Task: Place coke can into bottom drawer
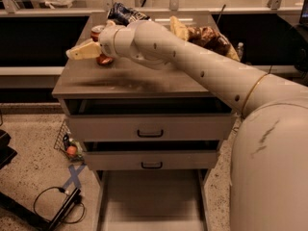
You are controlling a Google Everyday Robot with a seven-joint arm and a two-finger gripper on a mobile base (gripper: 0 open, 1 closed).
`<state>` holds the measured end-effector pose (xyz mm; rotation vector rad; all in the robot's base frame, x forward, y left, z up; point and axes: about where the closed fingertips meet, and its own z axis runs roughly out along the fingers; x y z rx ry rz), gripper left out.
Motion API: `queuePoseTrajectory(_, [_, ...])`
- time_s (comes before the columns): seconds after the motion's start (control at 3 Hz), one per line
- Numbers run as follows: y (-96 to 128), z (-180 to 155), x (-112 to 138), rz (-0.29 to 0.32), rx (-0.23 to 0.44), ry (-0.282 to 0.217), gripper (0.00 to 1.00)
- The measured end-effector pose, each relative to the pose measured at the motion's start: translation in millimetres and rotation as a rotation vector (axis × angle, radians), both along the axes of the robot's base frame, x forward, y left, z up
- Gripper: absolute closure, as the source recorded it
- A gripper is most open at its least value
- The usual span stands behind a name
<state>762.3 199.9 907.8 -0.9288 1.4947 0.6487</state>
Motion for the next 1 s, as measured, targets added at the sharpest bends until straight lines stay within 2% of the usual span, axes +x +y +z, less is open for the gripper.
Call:
queuePoseTrajectory(0.33, [5.1, -18.5, 0.1, 0.001, 0.013, 0.016, 0.18])
queuePoseTrajectory(1.0, [10.6, -19.5, -1.9, 0.008, 0.015, 0.018, 0.64])
